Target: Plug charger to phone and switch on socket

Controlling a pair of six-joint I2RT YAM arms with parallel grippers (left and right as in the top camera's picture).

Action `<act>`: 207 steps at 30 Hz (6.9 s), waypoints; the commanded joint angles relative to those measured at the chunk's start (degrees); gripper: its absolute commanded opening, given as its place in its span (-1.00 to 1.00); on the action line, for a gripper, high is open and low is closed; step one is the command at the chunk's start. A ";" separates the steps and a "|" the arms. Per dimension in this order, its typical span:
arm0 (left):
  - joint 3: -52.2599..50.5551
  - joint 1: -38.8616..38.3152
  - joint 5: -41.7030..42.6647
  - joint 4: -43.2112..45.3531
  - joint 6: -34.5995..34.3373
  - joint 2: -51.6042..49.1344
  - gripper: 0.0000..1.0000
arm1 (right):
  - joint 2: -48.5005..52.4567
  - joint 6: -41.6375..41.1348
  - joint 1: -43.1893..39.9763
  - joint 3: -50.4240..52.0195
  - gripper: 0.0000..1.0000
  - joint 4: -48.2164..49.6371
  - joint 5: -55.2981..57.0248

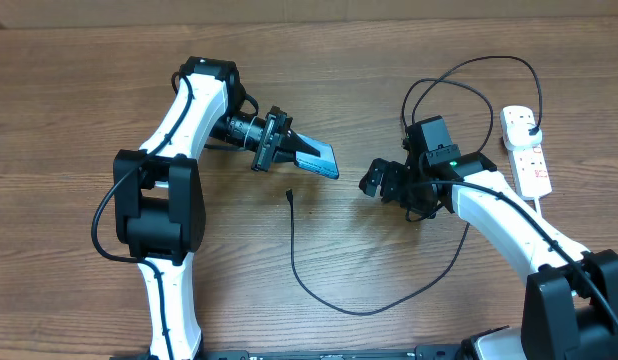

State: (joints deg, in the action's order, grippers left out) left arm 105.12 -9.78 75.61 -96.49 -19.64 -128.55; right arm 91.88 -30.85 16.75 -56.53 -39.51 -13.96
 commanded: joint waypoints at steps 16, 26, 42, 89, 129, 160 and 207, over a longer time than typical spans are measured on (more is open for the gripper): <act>-0.15 -0.26 -27.47 24.70 12.37 0.42 -0.91 | -0.35 -0.61 0.37 -0.04 0.79 2.58 -2.89; -0.17 0.55 -38.66 28.24 12.35 0.42 -0.92 | -0.28 -5.40 11.78 0.02 0.17 2.86 -0.79; -0.20 0.98 -48.78 31.06 12.20 0.42 -0.91 | 3.82 -11.78 31.98 0.00 0.25 20.94 19.17; -0.20 1.18 -38.47 31.82 18.84 0.42 -0.91 | 17.49 -12.66 34.95 -6.03 -0.18 6.51 15.19; -2.45 3.08 -18.05 31.61 32.11 0.42 -0.91 | -0.70 -10.16 31.82 -6.51 -0.93 6.12 7.50; -16.09 5.64 8.28 48.63 25.33 0.42 -0.91 | -4.98 -14.10 34.60 25.55 -0.93 63.87 24.63; -16.09 2.56 5.44 51.95 19.78 0.42 -0.92 | -4.96 -12.61 34.21 25.40 -0.93 61.51 29.97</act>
State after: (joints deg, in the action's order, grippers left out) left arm 88.86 -7.16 78.83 -44.71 0.27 -128.55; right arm 86.78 -43.51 51.35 -30.89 21.82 14.72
